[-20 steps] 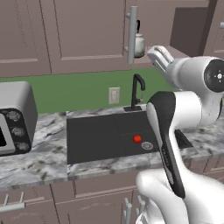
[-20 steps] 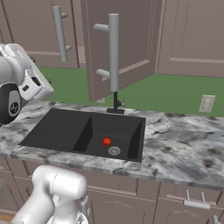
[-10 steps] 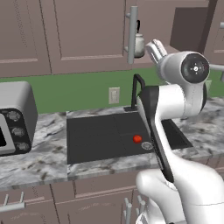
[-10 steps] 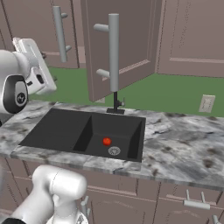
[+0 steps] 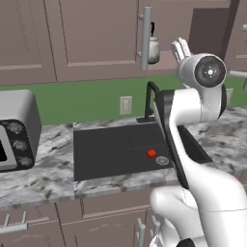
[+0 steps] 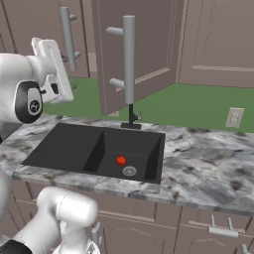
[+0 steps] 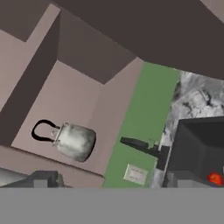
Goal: Open the cabinet, pick the kettle from the cabinet, and place it in the sink.
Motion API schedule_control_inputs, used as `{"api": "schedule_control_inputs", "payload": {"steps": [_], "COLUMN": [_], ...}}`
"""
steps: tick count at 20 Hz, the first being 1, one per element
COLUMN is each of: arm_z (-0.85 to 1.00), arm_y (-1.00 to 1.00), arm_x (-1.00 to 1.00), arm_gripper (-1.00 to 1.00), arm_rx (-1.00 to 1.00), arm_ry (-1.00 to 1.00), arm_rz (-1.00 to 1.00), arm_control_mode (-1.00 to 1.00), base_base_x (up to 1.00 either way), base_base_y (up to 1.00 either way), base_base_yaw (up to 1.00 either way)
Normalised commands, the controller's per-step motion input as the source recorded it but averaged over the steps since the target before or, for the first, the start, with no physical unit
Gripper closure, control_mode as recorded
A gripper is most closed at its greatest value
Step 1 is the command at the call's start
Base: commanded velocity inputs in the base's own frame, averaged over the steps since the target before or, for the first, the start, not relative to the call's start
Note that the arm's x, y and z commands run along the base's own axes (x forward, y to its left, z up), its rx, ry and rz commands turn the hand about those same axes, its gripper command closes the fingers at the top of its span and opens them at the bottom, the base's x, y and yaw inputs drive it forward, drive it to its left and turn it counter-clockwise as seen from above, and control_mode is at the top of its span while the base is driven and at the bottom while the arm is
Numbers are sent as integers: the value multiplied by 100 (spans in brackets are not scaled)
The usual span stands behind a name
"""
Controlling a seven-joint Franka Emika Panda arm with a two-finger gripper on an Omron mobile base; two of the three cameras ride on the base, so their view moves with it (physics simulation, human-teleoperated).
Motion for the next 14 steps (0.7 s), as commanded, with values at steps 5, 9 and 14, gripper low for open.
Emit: {"api": "schedule_control_inputs", "payload": {"steps": [5,9,14], "arm_z": [-4,0,1], "arm_y": [-19,-23,-28], "arm_x": [15,12,1], "arm_gripper": [-100,-100,-100], "arm_rx": [6,12,16], "arm_ry": [-13,-8,-2], "arm_rz": [-35,-30,-24], "arm_control_mode": [-100,-100,-100], "base_base_x": [0,0,0], "base_base_y": [0,0,0], "base_base_yaw": [0,0,0]}}
